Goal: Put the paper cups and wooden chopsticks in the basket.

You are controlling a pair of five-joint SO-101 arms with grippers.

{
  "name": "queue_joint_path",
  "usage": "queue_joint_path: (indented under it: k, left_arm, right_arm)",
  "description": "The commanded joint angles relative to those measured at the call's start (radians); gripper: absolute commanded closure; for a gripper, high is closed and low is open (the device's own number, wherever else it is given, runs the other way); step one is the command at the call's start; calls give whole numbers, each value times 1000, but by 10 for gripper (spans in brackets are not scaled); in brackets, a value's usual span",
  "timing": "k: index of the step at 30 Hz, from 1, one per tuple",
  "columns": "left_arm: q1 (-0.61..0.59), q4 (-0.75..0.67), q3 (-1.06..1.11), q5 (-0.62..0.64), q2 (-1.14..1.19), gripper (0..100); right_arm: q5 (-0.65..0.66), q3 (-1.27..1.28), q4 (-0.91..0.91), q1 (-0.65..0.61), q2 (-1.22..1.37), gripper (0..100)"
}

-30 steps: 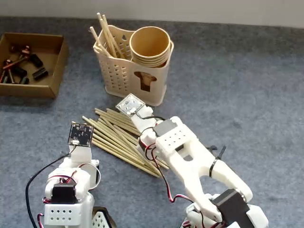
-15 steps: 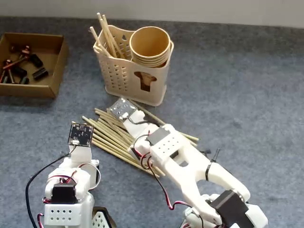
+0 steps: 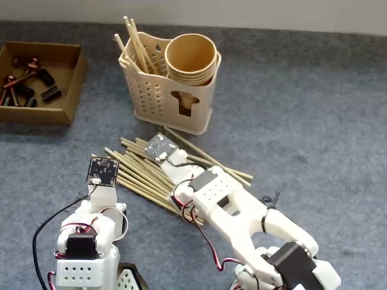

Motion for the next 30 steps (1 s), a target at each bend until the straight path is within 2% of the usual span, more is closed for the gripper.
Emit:
queue_joint_path:
  k: [1,7,11,30]
  left_arm:
    - [5,8,19,-3,-4,994]
    - [5,8,19,-3,-4,994]
    - [5,8,19,-3,-4,994]
    - [5,8,19,-3,-4,994]
  right_arm:
    - [-3,4,-16,-8,-13,900]
    - [-2,5,-12,-8,-13,909]
    - [-2,5,-12,-8,-13,992]
    - [0,-67,223,47,-73,993]
